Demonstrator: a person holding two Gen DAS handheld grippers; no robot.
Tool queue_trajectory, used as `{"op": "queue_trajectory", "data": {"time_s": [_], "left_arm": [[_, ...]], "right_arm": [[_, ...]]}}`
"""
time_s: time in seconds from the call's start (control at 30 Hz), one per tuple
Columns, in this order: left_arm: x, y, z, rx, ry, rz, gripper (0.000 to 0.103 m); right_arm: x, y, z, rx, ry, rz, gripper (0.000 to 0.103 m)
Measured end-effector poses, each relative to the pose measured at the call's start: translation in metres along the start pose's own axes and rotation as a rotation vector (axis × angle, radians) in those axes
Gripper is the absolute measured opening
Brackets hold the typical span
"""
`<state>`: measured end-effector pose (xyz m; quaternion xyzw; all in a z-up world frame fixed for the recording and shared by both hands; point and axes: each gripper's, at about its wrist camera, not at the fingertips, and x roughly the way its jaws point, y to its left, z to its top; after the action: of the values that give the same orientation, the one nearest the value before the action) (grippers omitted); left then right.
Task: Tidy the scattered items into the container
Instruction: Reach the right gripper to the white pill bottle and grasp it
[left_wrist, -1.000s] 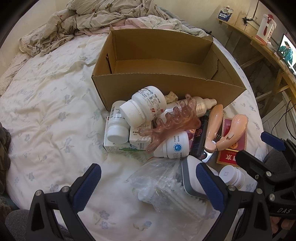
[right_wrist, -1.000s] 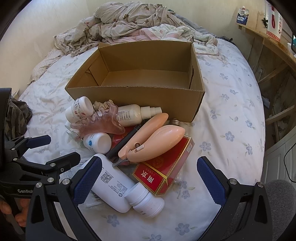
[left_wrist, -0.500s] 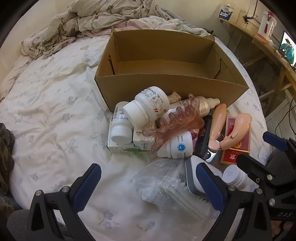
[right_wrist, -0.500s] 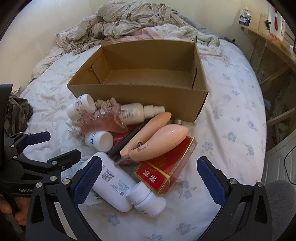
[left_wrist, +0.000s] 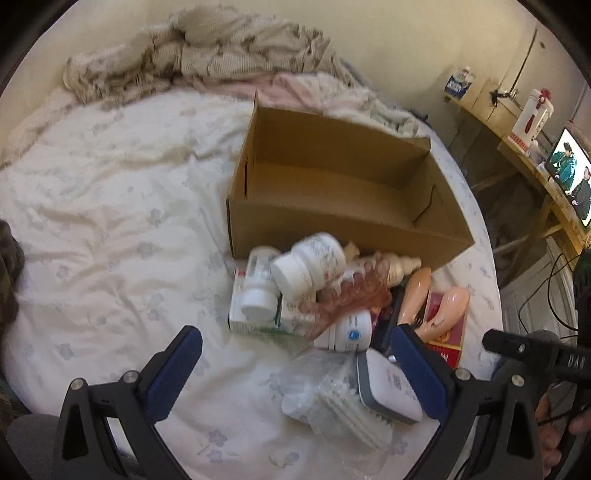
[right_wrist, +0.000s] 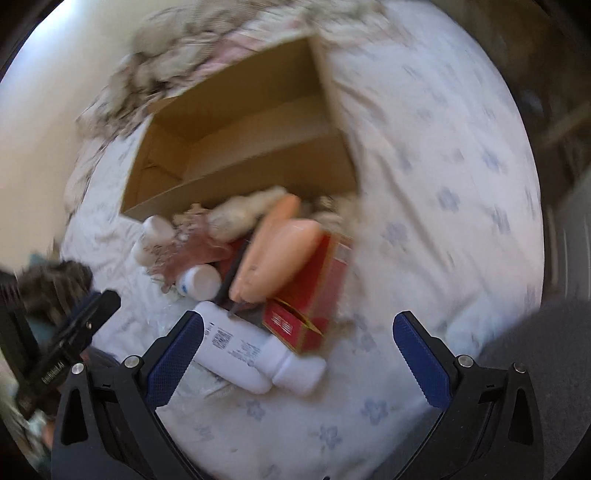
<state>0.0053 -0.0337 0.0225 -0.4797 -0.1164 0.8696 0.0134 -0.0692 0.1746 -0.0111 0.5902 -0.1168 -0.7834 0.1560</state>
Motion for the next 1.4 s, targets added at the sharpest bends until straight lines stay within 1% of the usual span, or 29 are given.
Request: {"op": "queue_trajectory", "data": {"time_s": [0.07, 0.2, 0.23, 0.27, 0.33, 0.37, 0.43, 0.5, 0.53, 0.57, 0.6, 0.7, 0.8, 0.83, 0.87, 1.0, 1.07, 1.13, 1.2, 1.27, 1.3, 1.4], "left_arm": [[0.006, 0.003, 0.000, -0.013, 0.038, -0.024, 0.096], [0.009, 0.008, -0.002, -0.045, 0.063, -0.037, 0.096], [0.010, 0.010, -0.003, -0.056, 0.071, -0.040, 0.096], [0.011, 0.013, -0.003, -0.068, 0.079, -0.038, 0.096], [0.012, 0.015, -0.003, -0.081, 0.085, -0.038, 0.096], [0.013, 0.017, -0.003, -0.088, 0.088, -0.041, 0.096], [0.013, 0.018, -0.002, -0.097, 0.090, -0.053, 0.096], [0.013, 0.017, -0.002, -0.093, 0.090, -0.054, 0.096], [0.013, 0.015, -0.002, -0.084, 0.089, -0.051, 0.096], [0.013, 0.014, -0.003, -0.076, 0.089, -0.052, 0.096], [0.013, 0.014, -0.003, -0.073, 0.090, -0.056, 0.096], [0.014, 0.015, -0.006, -0.077, 0.104, -0.085, 0.096], [0.016, 0.010, -0.007, -0.064, 0.125, -0.142, 0.095], [0.017, 0.006, -0.008, -0.051, 0.134, -0.164, 0.095], [0.018, 0.003, -0.009, -0.042, 0.137, -0.164, 0.094], [0.021, -0.003, -0.014, -0.017, 0.145, -0.118, 0.094], [0.021, -0.001, -0.014, -0.027, 0.140, -0.110, 0.094], [0.019, 0.001, -0.012, -0.035, 0.122, -0.088, 0.094], [0.018, 0.004, -0.013, -0.050, 0.119, -0.061, 0.094], [0.022, 0.007, -0.010, -0.063, 0.140, -0.051, 0.094], [0.022, 0.008, -0.008, -0.069, 0.144, -0.044, 0.094], [0.022, 0.012, 0.004, -0.089, 0.136, -0.014, 0.094]], "right_arm": [[0.001, -0.001, 0.000, -0.008, 0.041, -0.028, 0.091], [0.011, 0.014, -0.007, -0.101, 0.106, -0.075, 0.090], [0.017, 0.020, -0.011, -0.132, 0.137, -0.089, 0.090], [0.022, 0.022, -0.013, -0.136, 0.167, -0.085, 0.090], [0.038, 0.017, -0.023, -0.050, 0.239, -0.066, 0.089], [0.044, 0.012, -0.028, 0.008, 0.247, -0.065, 0.088], [0.051, 0.011, -0.034, 0.054, 0.236, -0.057, 0.088], [0.058, 0.009, -0.038, 0.100, 0.228, -0.028, 0.088], [0.062, 0.006, -0.039, 0.129, 0.225, -0.028, 0.085], [0.064, 0.004, -0.040, 0.143, 0.215, -0.026, 0.066], [0.064, 0.002, -0.040, 0.146, 0.204, -0.022, 0.062], [0.050, 0.002, -0.041, 0.148, 0.164, 0.008, 0.062], [0.031, 0.005, -0.041, 0.130, 0.136, 0.040, 0.062], [0.023, 0.007, -0.039, 0.111, 0.127, 0.050, 0.062], [0.012, 0.011, -0.037, 0.072, 0.101, 0.058, 0.062], [-0.022, 0.013, -0.025, -0.025, -0.021, 0.103, 0.062], [-0.036, 0.009, -0.012, -0.057, -0.093, 0.074, 0.062], [-0.045, 0.008, -0.005, -0.068, -0.151, 0.067, 0.062], [-0.054, -0.001, 0.008, -0.058, -0.217, 0.093, 0.062], [-0.046, -0.011, 0.008, -0.011, -0.241, 0.144, 0.062], [-0.037, -0.010, 0.008, -0.004, -0.239, 0.149, 0.062], [-0.042, -0.006, 0.007, -0.022, -0.241, 0.188, 0.062]]}}
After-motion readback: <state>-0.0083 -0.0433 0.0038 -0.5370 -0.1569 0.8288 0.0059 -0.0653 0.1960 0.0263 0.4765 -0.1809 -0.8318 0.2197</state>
